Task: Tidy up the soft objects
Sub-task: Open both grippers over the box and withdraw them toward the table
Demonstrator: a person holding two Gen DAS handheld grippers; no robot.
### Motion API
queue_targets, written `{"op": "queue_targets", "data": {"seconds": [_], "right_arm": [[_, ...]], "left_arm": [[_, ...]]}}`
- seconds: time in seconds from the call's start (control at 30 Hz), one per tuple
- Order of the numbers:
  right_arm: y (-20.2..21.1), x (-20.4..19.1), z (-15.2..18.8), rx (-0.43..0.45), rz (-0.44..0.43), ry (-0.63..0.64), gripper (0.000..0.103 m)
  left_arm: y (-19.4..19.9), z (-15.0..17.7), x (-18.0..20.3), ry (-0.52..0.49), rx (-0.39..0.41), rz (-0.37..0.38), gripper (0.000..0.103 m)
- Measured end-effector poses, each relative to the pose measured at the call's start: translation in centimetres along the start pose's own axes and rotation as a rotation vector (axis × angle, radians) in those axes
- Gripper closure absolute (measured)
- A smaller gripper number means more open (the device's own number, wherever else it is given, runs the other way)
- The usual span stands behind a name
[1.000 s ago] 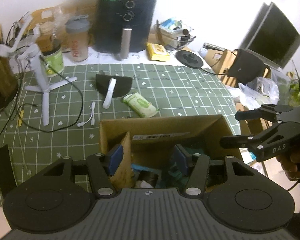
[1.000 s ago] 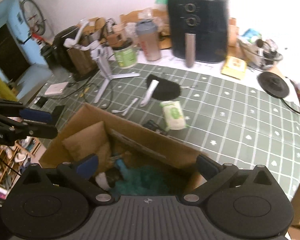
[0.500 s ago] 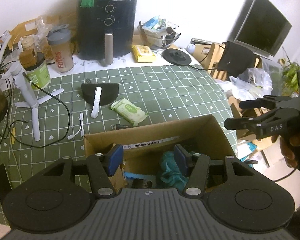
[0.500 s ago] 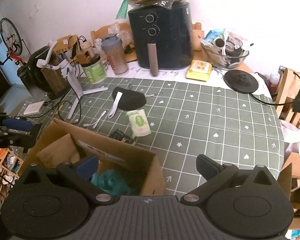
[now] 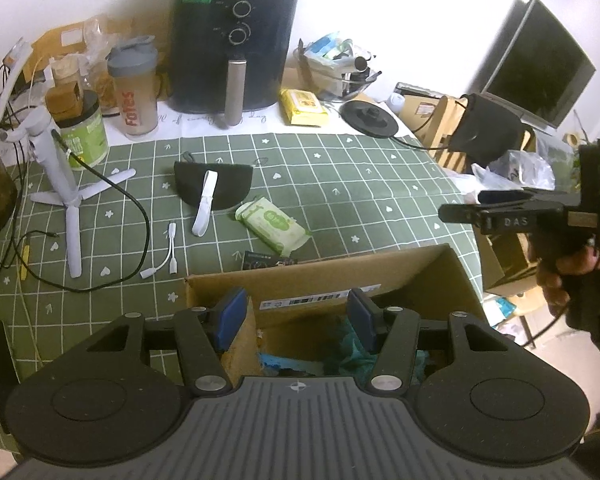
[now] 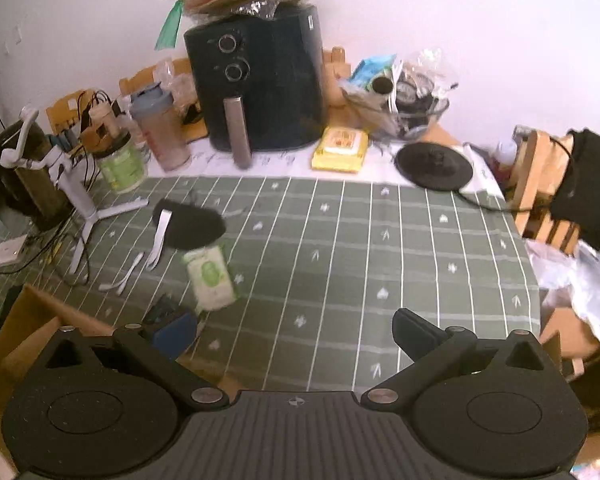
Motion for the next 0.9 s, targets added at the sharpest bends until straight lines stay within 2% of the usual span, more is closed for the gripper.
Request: {"op": "queue_targets", "data": {"seconds": [0.13,0.5,0.7,0.9], "right_arm": [[-2.5,0.1,-0.4,-0.041,-0.025,0.031,0.0],[-8.5,-1.2,-2.3,-0.133,-0.231,0.036,0.0],[-11.3,-2.9,-2.9,-0.142,-0.262,0.121,0.0],[-13.3,-4.7,-3.1,-0.154,-0.324,0.206,0.0]], "left_arm": [[-0.3,0.2,-0.7,0.013,-0.008,0.002,0.048],[-0.4,-0.6,-2.4,0.042,0.01,-0.005,0.048],[0.1,-1.0,-3.4,0.056,0.033,-0.014,0.048],[0.3,-1.3,-4.7,0.114,0.043,-0.026,0.048]]}}
Point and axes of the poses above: each gripper's, at about its wrist camera, not at the fingertips, and y roughly against the way its jaws point, x to its right, z to its underside, the point moved 4 cm from there along -y, roughly the way its jaws point, and after that the axes turned 12 degrees about x, right-handed, at the moved point
